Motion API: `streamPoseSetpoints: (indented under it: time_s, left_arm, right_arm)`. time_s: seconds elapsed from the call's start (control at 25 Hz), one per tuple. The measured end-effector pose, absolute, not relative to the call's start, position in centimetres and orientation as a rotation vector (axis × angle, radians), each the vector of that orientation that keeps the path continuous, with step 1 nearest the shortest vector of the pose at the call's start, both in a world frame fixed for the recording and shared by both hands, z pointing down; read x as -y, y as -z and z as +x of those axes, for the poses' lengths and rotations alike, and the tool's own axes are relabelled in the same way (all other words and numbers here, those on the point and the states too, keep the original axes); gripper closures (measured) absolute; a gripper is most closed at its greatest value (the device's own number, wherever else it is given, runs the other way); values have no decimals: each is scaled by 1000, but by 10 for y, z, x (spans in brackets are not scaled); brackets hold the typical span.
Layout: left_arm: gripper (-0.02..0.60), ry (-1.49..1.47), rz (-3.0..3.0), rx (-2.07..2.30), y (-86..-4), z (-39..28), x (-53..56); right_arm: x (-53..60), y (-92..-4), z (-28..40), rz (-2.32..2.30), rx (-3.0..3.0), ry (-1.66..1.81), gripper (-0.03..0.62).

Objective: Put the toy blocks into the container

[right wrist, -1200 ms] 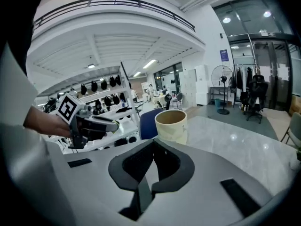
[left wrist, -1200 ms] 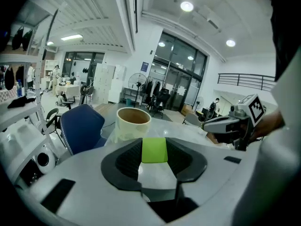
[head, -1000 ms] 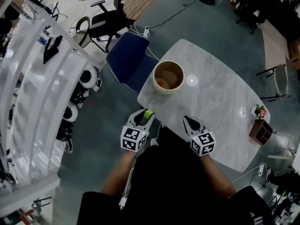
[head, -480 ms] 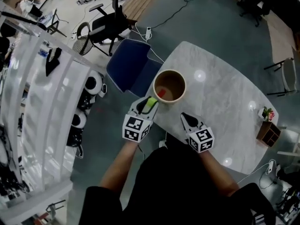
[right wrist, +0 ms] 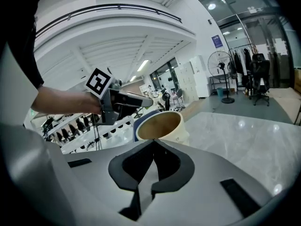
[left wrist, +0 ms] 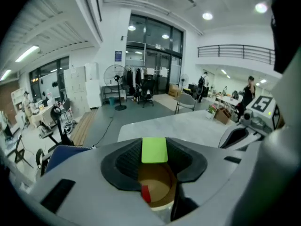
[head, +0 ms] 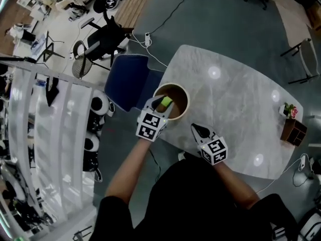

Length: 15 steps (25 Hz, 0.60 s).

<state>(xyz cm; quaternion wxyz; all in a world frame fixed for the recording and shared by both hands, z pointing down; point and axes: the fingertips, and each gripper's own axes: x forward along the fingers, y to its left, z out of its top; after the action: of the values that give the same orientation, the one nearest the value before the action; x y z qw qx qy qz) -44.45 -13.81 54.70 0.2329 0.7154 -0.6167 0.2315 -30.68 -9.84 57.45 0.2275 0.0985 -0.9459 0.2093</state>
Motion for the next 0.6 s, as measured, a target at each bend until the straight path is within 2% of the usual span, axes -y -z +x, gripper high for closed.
streamPoseSetpoints:
  time_s: [0.28,0.6]
  left_arm:
    - [441,-1042,1984,1362,-615,-430,165]
    - [440,-1345,1977,1041,-677,-414,181]
  right_arm:
    - [155,-593,-285,421,2592,-620,594]
    - [204,-613,-248,601,2535,-666,594]
